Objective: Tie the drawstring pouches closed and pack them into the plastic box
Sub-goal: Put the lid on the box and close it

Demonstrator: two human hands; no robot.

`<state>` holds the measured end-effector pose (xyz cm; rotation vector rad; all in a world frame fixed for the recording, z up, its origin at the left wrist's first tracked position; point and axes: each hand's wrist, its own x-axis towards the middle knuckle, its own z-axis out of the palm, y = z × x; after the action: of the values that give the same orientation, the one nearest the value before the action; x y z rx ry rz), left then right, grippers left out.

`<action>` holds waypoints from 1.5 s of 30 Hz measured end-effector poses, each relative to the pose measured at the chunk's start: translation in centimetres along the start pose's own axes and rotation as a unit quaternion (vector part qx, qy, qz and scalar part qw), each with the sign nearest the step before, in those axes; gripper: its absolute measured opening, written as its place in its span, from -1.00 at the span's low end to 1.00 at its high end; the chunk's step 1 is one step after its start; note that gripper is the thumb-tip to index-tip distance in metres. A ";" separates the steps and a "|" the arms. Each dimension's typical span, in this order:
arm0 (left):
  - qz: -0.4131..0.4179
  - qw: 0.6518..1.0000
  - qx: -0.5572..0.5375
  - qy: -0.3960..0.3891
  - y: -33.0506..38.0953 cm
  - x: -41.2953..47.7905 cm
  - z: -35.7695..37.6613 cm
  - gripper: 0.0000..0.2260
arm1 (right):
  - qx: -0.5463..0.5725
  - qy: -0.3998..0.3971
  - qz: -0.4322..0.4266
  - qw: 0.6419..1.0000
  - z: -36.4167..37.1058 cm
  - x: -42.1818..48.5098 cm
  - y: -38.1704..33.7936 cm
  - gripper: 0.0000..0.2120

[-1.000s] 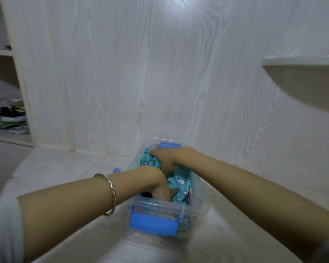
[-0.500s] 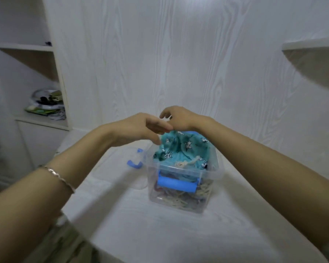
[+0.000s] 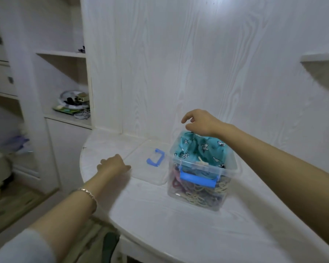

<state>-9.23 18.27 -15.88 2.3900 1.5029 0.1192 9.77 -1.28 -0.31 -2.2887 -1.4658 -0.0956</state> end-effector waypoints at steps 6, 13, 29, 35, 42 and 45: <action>0.007 0.989 -0.129 0.065 0.3 0.1 0.4 -0.58 | 0.002 0.015 0.012 1.000 0.0 -0.5 1.2 -0.73; -0.063 0.907 -0.395 0.134 0.9 1.0 -2.5 -0.58 | 0.021 0.007 0.029 0.999 0.6 -1.5 2.8 -0.76; 0.413 0.722 -0.171 0.528 12.3 -15.8 -7.2 -0.90 | 0.086 0.222 0.106 0.966 -1.4 -4.6 7.4 -0.80; 0.511 0.622 -0.035 0.592 15.2 -19.9 -2.9 -0.77 | 0.129 0.304 0.161 0.930 -1.6 -5.8 10.6 -0.82; 0.571 0.670 0.005 0.475 17.2 -18.8 -0.6 -0.56 | 0.141 0.353 0.169 0.910 -1.1 -6.5 13.0 -0.77; 0.603 0.707 0.033 0.368 18.2 -17.7 -0.2 -0.98 | 0.141 0.346 0.175 0.911 -0.7 -6.1 13.5 -0.78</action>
<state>-1.45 -4.74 -8.47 3.0891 -0.2526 1.4274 19.06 -11.59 -5.54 -1.9398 -0.6503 -0.4983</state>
